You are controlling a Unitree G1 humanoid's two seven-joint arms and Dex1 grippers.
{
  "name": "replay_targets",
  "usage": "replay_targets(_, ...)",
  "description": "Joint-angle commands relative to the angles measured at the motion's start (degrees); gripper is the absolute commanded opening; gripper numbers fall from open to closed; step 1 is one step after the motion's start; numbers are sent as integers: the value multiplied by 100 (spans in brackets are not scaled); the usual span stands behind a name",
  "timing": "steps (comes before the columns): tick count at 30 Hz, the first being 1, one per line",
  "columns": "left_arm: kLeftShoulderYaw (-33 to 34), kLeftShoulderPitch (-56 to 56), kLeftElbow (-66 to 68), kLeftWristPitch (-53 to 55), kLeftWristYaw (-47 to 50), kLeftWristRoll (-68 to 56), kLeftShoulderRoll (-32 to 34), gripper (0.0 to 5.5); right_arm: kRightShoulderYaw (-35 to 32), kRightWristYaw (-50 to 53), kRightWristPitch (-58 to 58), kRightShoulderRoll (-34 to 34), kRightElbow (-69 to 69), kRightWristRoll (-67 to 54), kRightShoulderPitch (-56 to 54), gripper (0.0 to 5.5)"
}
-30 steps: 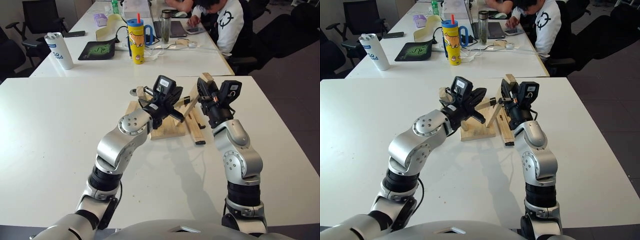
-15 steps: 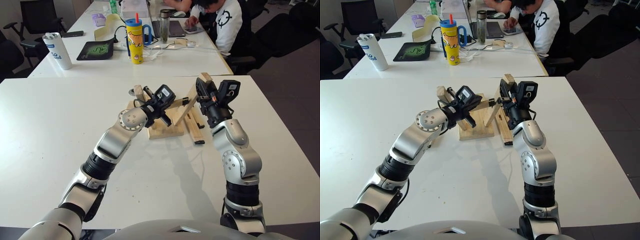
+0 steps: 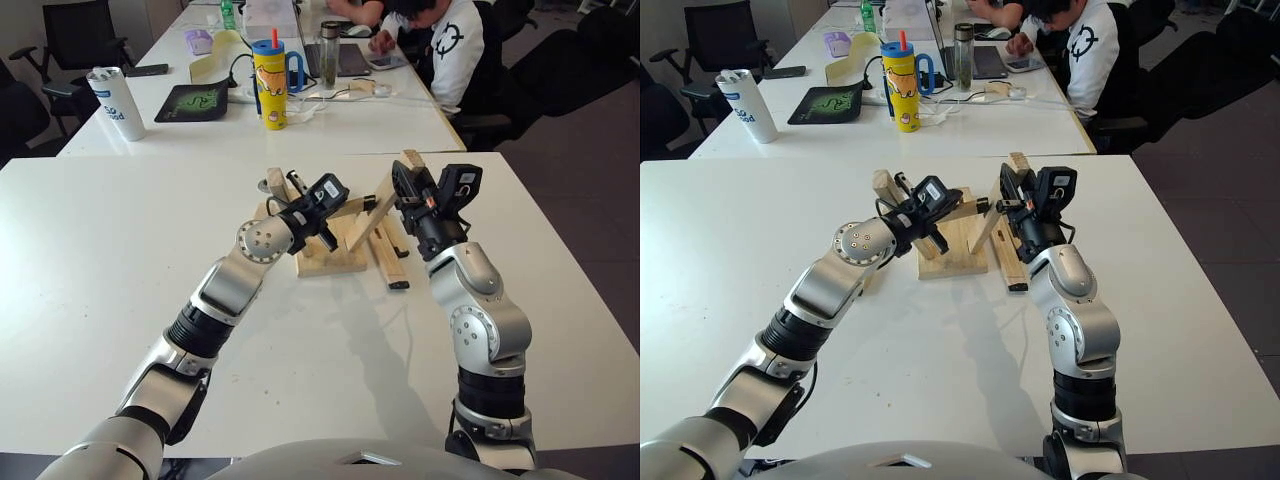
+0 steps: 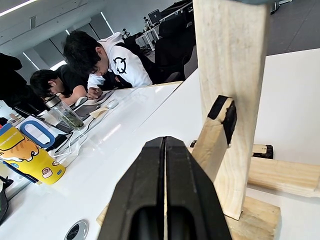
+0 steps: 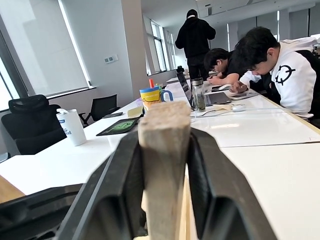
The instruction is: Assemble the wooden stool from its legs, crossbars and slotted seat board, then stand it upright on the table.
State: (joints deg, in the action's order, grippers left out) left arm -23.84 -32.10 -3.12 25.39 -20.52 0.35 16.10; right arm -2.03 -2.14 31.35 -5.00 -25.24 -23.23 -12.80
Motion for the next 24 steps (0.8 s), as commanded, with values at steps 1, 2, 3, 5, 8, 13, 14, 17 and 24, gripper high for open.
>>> replay_targets(1, 143, 429, 635, 374, 69, 370, 318, 0, -85, -295, 841, -184, 264, -401, 604, 104)
replay_targets(2, 117, 429, 653, 351, 41, 398, 333, 0, -142, -259, 881, -170, 278, -455, 600, 104)
replay_targets(3, 84, 444, 651, 343, -11, 415, 367, 0, -217, -201, 936, -129, 328, -526, 566, 105)
replay_targets(5, -14, 455, 653, 338, -114, 467, 437, 0, -344, -102, 1020, -46, 418, -627, 490, 105)
replay_targets(8, -65, 366, 794, 277, -197, 596, 472, 0, -354, -44, 1037, -21, 444, -660, 414, 105)
replay_targets(13, 69, 215, 909, 359, -420, 500, 434, 0, -223, -44, 969, -20, 417, -584, 306, 105)
replay_targets(14, 68, 206, 935, 403, -500, 479, 458, 0, -172, -52, 938, -30, 393, -548, 271, 105)
replay_targets(17, 165, 156, 1153, 442, -764, 324, 437, 0, -16, -72, 867, -45, 321, -447, 97, 105)
replay_targets(24, -226, -602, 2986, -502, -1302, 765, 561, 0, 88, -63, 804, 94, 477, -332, -361, 105)
